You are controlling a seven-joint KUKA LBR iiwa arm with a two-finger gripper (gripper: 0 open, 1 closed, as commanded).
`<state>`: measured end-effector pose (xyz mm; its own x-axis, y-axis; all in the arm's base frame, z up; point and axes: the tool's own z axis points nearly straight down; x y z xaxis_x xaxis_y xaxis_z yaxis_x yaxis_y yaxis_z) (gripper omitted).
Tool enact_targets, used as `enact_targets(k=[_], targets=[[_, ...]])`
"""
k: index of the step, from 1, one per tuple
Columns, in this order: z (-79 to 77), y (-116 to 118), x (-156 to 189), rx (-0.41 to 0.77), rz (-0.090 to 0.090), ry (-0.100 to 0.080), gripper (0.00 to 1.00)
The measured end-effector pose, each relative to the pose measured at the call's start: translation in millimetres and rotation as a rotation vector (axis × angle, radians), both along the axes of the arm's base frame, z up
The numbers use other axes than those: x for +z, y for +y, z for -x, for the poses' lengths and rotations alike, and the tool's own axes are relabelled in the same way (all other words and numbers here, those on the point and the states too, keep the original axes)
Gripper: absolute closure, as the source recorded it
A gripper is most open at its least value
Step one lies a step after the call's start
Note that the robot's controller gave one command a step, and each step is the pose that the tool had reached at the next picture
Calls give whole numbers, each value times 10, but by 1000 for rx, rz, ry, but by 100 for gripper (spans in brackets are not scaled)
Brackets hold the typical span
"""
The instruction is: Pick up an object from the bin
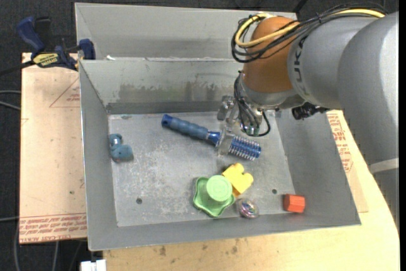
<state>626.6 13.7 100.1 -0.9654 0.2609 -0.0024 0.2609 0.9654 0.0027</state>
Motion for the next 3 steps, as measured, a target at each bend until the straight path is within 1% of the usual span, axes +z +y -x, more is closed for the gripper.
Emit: enact_targets(k=[1, 2, 3], targets=[[28, -105, -311, -171, 1, 4, 0], [23, -98, -309, -167, 1, 3, 0], [30, -99, -319, -168, 1, 5, 100]])
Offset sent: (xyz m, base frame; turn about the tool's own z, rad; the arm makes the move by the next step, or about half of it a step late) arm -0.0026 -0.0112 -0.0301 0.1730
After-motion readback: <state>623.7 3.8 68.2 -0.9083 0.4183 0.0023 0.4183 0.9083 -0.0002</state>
